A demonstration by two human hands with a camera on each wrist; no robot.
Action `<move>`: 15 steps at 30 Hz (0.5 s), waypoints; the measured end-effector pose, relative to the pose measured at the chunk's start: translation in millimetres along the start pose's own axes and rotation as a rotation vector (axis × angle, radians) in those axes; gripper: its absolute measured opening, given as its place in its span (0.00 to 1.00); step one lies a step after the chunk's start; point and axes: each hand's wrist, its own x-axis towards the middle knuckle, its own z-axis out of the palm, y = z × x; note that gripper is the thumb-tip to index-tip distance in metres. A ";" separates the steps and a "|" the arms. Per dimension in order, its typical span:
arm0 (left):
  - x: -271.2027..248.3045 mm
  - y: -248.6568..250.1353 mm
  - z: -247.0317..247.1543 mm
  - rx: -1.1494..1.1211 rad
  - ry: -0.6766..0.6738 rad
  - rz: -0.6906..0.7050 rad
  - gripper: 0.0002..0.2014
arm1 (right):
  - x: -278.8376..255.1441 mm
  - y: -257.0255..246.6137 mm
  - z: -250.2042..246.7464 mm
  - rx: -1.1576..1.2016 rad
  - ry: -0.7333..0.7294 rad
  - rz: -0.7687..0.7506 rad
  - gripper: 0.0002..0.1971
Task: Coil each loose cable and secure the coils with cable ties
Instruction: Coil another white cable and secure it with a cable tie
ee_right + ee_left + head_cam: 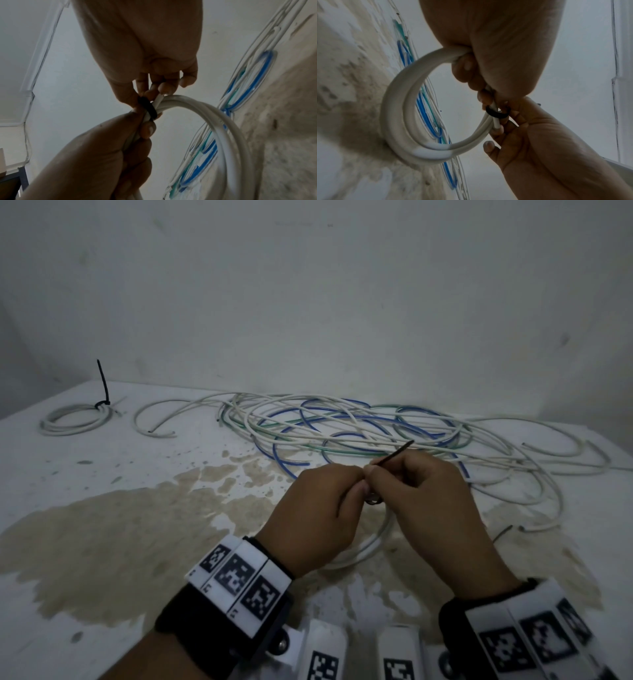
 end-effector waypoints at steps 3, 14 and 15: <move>0.9 0.3 0.2 -0.025 -0.011 -0.052 0.16 | 1.2 0.4 -3.8 -0.065 0.018 -0.034 0.09; 3.2 11.5 -4.7 -0.462 0.021 -0.338 0.13 | 1.8 -0.4 -5.1 -0.010 0.112 -0.205 0.10; 3.5 11.3 -5.1 -0.440 0.016 -0.328 0.12 | 2.0 0.3 -5.0 -0.035 0.114 -0.229 0.07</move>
